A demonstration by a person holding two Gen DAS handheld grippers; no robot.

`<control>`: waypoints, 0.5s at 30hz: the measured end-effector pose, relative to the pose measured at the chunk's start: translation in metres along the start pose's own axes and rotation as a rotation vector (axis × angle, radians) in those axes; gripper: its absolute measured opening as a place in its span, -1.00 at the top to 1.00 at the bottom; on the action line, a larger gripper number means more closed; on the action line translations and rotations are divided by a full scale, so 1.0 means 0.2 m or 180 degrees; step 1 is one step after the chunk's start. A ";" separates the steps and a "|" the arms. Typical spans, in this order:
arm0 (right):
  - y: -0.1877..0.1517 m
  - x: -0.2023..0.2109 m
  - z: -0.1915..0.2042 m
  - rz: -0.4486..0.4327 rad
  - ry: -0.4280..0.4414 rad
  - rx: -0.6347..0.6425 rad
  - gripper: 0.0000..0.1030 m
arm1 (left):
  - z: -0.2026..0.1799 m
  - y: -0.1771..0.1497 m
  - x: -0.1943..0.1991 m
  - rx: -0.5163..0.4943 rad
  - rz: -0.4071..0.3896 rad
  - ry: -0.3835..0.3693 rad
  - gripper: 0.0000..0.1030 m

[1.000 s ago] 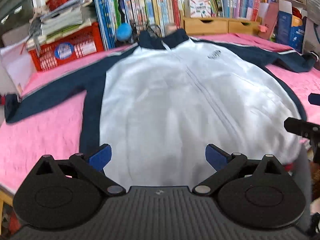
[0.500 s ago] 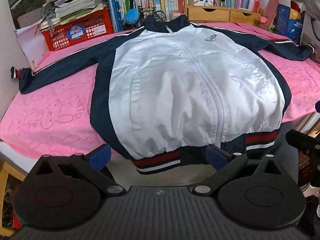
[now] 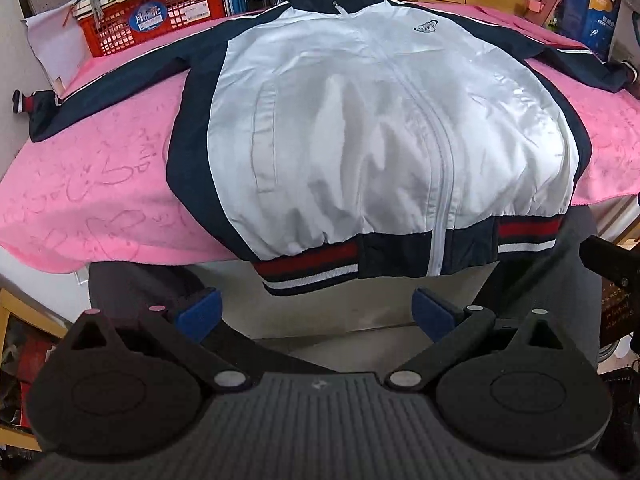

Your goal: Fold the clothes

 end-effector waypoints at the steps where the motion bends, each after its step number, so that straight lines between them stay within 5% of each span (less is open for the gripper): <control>1: 0.00 0.00 0.00 0.0008 0.0000 0.0005 -0.98 | 0.00 0.00 0.00 0.0000 0.0004 -0.0001 -0.98; 9: -0.01 -0.01 -0.02 0.0003 -0.0004 0.0021 -0.98 | 0.01 0.11 -0.03 0.0011 -0.0147 0.0000 -0.98; 15: 0.14 -0.07 -0.32 -0.0534 -0.0410 -0.0186 -0.98 | 0.05 0.36 -0.09 0.0057 -0.0469 0.0019 -1.00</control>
Point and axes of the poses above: each gripper's, at about its wrist camera, not at the fingertips, and x roughly against the way its jaws point, z to its left, y to its top, the point moved 9 cm from there along -x, roughly the way its jaws point, and after that the axes turned 3 degrees about x, right-handed, at the moved point
